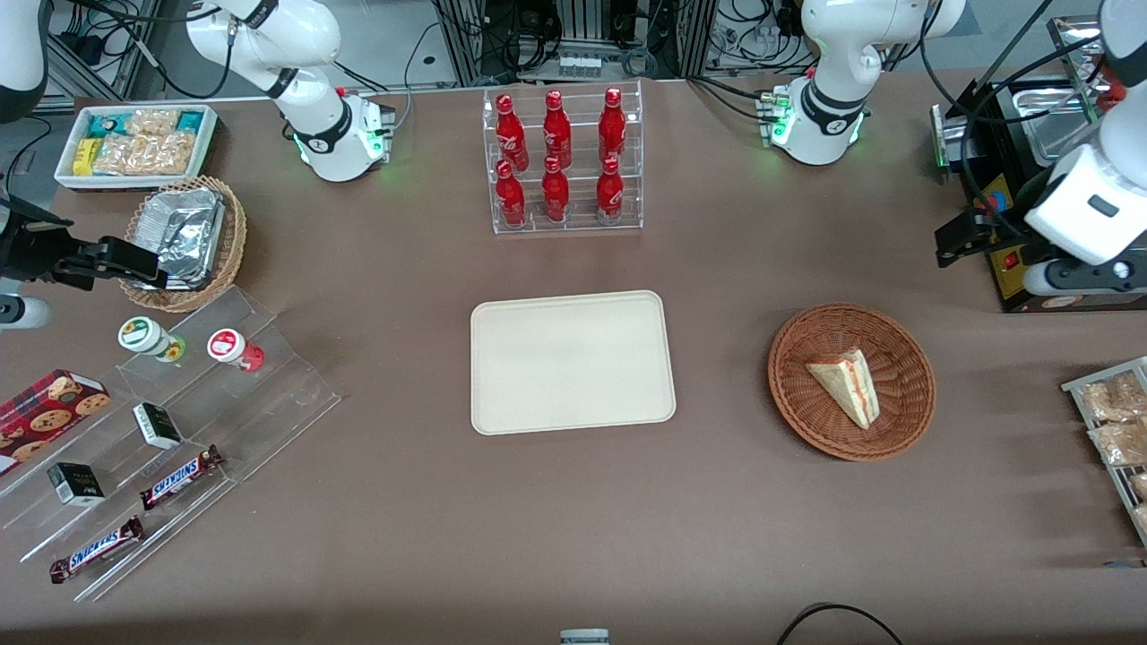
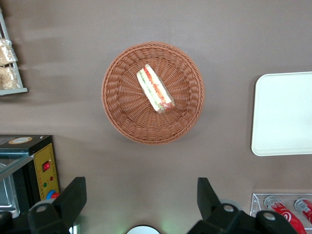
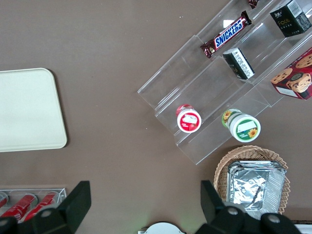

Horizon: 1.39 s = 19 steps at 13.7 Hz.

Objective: Place sandwich from basket to tray
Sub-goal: 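Move the left gripper over the wicker basket above the sandwich, then lower the left gripper and close it on the wrapped sandwich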

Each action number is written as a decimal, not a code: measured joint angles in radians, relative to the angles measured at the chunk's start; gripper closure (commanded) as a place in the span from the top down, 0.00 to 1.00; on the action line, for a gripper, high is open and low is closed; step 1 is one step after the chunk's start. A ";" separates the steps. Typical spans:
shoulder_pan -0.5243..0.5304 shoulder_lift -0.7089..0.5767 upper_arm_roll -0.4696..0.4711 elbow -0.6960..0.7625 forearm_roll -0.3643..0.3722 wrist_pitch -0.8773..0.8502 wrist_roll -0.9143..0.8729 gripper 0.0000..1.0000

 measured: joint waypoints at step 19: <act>-0.024 0.003 -0.007 -0.744 0.034 0.912 -0.560 1.00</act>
